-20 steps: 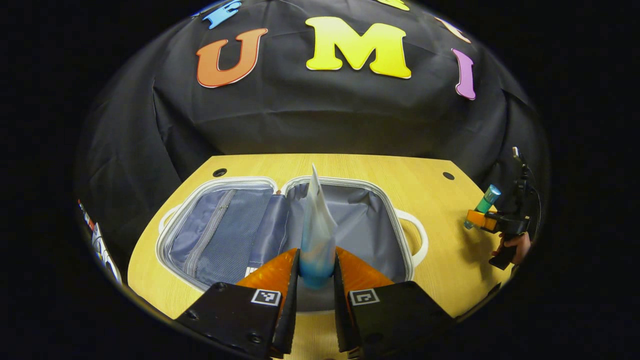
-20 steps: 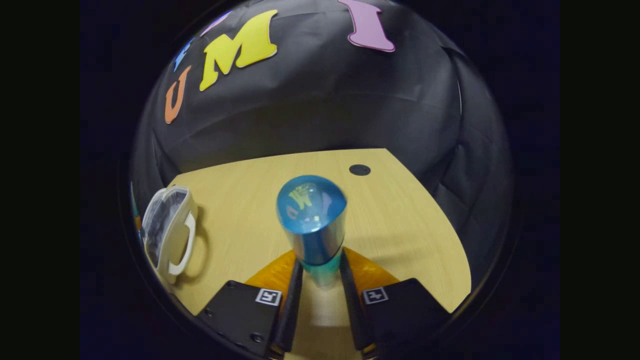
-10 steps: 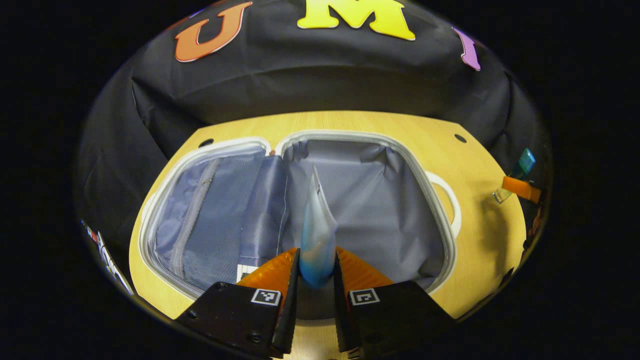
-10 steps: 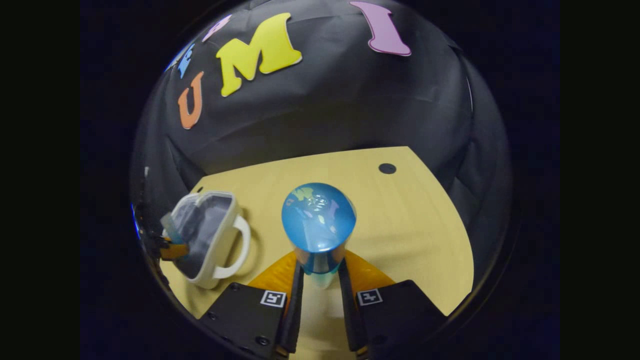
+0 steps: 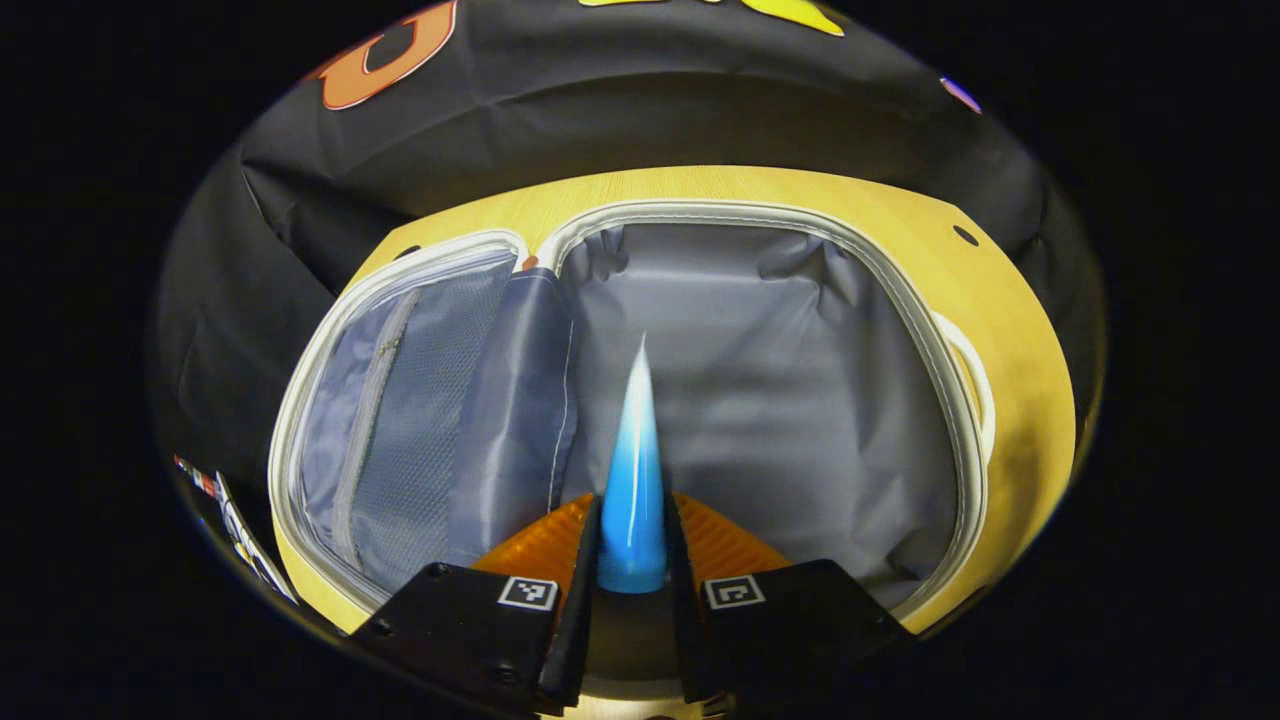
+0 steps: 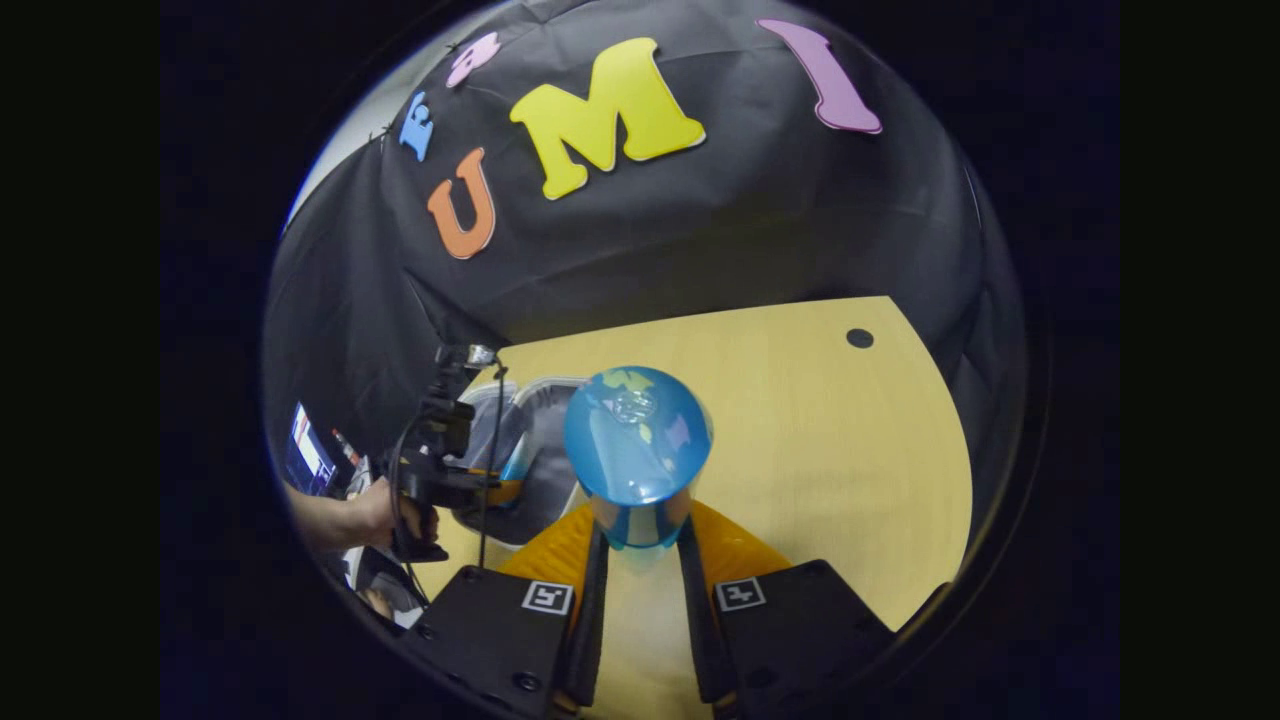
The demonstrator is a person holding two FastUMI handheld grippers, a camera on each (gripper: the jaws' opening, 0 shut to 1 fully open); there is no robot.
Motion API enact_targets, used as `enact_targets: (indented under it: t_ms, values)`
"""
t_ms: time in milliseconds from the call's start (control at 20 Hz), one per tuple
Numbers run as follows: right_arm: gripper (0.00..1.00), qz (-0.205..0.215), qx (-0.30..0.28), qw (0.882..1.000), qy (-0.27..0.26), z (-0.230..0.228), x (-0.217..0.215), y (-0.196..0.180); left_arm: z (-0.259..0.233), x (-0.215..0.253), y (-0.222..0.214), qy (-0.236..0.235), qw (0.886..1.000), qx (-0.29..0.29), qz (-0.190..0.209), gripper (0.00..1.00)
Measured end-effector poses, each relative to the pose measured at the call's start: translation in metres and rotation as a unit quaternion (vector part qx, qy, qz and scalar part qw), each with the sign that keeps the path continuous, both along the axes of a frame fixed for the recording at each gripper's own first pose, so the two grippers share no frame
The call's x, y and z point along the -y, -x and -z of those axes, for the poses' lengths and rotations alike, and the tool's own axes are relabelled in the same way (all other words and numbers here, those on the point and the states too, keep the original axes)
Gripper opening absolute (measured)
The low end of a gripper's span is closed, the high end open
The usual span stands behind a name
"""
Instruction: First open the suitcase, pack the skin care products into it, and then close the suitcase.
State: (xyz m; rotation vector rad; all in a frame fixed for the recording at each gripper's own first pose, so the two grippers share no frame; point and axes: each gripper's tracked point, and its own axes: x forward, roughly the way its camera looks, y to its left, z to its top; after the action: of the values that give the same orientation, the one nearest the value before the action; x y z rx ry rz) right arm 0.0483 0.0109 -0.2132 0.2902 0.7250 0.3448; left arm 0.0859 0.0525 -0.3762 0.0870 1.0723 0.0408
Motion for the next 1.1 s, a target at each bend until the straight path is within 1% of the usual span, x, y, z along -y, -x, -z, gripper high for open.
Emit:
enact_targets:
  t_ms: [50,150,250,350,400,500,550,600,650,750,800,850,900,950,1000,1100]
  values:
    - [0.35,-0.001,0.003,1.000,0.002,-0.003,-0.001,0.001,0.003,0.000,-0.006,0.001,1.000,0.007,0.000,0.39]
    - [0.35,-0.002,0.002,1.000,0.001,-0.008,-0.003,0.007,0.003,0.005,-0.010,0.006,1.000,0.009,0.004,0.39]
    - [0.35,-0.010,-0.006,1.000,0.009,-0.006,-0.010,0.013,0.006,0.019,-0.008,0.034,0.999,0.005,0.011,0.42]
    - [0.35,-0.020,-0.011,1.000,0.014,-0.006,-0.019,0.016,0.005,0.022,-0.007,0.044,0.999,0.008,0.005,0.47]
    - [0.35,-0.029,-0.011,0.999,0.018,-0.006,-0.025,0.016,0.001,0.025,-0.007,0.051,0.999,0.015,0.003,0.58]
    - [0.35,-0.053,-0.014,0.998,0.027,-0.009,-0.046,0.010,-0.023,0.025,-0.007,0.064,0.997,0.048,0.000,0.75]
    - [0.35,-0.063,-0.013,0.998,0.027,-0.012,-0.058,0.006,-0.038,0.023,-0.005,0.068,0.995,0.069,-0.003,0.92]
    - [0.35,-0.073,-0.008,0.997,0.026,-0.015,-0.074,-0.002,-0.056,0.017,-0.002,0.071,0.993,0.094,-0.009,0.87]
    - [0.35,-0.087,-0.006,0.996,0.029,-0.016,-0.092,-0.011,-0.073,0.008,0.002,0.073,0.990,0.122,-0.018,0.91]
    - [0.35,-0.113,-0.015,0.993,0.033,-0.007,-0.130,-0.023,-0.103,-0.014,0.017,0.076,0.983,0.164,-0.040,0.93]
    - [0.35,-0.122,-0.024,0.992,0.033,0.002,-0.152,-0.030,-0.116,-0.028,0.032,0.082,0.979,0.179,-0.049,0.93]
    - [0.35,-0.132,-0.042,0.989,0.046,0.028,-0.181,-0.039,-0.123,-0.047,0.052,0.089,0.976,0.186,-0.065,0.93]
    - [0.35,-0.135,-0.066,0.986,0.066,0.058,-0.201,-0.046,-0.123,-0.057,0.063,0.094,0.975,0.185,-0.076,0.93]
    - [0.35,-0.124,-0.111,0.983,0.073,0.089,-0.215,-0.048,-0.128,-0.085,0.094,0.102,0.971,0.188,-0.107,0.93]
    - [0.35,-0.109,-0.136,0.982,0.072,0.105,-0.218,-0.048,-0.127,-0.097,0.106,0.105,0.969,0.188,-0.119,0.93]
    - [0.35,-0.092,-0.161,0.980,0.071,0.122,-0.219,-0.046,-0.126,-0.113,0.126,0.104,0.967,0.190,-0.131,0.93]
